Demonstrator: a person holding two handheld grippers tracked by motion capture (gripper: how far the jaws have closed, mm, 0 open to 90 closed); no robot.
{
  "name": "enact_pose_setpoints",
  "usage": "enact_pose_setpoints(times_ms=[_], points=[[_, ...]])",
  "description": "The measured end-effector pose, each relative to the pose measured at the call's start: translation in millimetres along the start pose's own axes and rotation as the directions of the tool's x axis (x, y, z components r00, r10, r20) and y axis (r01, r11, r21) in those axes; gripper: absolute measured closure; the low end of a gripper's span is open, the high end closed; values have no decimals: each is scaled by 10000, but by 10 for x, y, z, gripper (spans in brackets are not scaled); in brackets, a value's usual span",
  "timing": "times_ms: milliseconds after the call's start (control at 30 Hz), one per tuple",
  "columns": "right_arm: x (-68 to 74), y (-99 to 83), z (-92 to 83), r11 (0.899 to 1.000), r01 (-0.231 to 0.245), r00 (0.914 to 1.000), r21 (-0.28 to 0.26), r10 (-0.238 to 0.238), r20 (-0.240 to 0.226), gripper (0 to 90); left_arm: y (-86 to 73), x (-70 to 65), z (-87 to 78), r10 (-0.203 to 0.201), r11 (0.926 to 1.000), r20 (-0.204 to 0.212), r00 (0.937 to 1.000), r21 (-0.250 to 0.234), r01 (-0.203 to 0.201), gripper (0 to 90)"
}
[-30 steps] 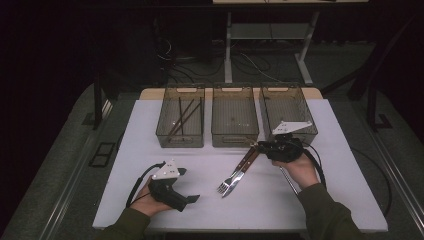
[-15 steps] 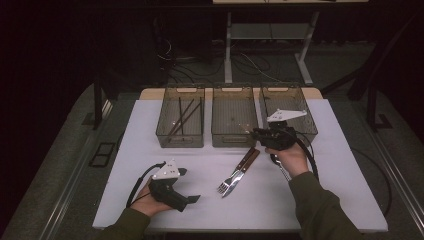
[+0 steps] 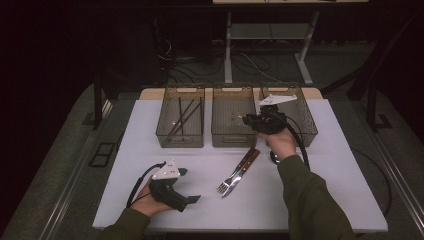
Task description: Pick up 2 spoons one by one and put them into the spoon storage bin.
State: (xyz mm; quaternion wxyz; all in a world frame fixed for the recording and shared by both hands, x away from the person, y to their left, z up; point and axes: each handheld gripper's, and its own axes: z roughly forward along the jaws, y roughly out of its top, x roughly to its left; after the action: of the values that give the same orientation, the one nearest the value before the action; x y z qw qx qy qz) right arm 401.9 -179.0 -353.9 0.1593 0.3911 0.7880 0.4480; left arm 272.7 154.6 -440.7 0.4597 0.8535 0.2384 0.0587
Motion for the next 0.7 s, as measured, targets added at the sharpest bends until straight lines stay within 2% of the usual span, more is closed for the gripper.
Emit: enact_pose_setpoints(times_ms=[133,333,567,700], points=[[0,61,86,9998,-201,9998,15,201,-62,755,2,-9,2,-48,10000,25,10000,-40,48,0],[8,115,230,9997,-190,9998,168,191,-31,755,5,-8,2,-46,10000,46,10000,-54,46,0],[-29,154,407,9987,-225,9997,459,220,116,753,9,-2,1,61,10000,62,10000,-45,-60,0],[-43,152,507,9960,-335,9994,832,326,121,753,8,-7,2,89,10000,95,9999,5,-89,0]])
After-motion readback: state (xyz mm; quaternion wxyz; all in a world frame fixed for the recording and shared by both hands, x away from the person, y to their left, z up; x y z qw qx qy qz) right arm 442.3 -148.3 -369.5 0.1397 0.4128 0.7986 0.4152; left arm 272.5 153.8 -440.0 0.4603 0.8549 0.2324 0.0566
